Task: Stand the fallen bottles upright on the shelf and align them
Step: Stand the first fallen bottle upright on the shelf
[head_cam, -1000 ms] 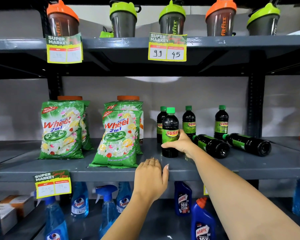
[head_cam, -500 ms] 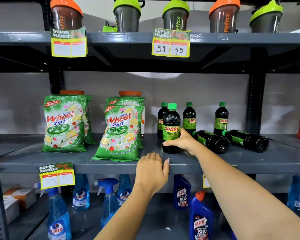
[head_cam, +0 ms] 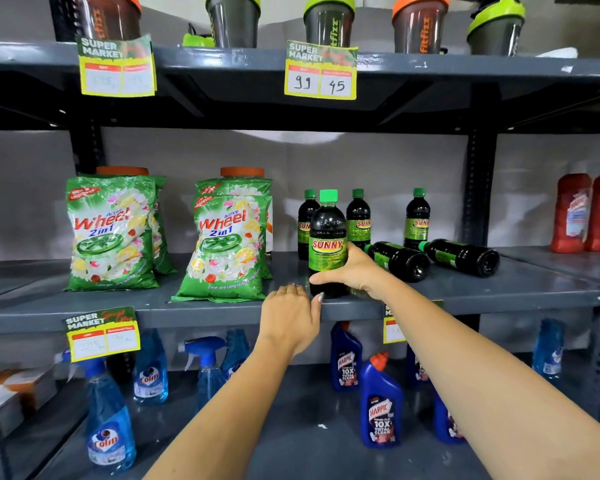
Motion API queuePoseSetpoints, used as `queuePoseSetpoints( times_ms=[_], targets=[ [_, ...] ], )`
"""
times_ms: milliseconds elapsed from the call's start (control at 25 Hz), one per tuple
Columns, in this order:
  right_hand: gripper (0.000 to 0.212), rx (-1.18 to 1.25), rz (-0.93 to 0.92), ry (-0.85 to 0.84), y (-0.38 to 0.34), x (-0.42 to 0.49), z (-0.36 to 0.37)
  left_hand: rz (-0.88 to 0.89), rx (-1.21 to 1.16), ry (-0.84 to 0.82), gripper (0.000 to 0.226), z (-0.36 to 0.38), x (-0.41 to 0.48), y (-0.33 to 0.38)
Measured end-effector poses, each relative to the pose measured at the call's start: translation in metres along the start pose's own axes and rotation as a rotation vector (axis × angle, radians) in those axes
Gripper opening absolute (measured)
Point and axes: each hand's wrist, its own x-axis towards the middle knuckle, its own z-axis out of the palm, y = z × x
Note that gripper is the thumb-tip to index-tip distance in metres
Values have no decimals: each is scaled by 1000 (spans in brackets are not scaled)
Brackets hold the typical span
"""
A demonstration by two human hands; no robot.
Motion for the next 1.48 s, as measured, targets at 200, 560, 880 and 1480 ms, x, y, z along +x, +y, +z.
queuePoseSetpoints(
  times_ms=[200, 560, 880, 1480],
  targets=[
    [104, 27, 15, -62, -7, -13, -6, -4, -8, -4, 55, 0, 0, -1],
    [31, 131, -59, 664, 19, -4, -123, 300, -251, 368, 23, -23, -15, 50],
    [76, -539, 138, 209, 54, 41, -136, 245, -273, 98, 48, 15, 31, 115],
    [52, 327, 200, 436, 77, 52, -90, 195, -283, 145, 49, 14, 27, 118]
  ],
)
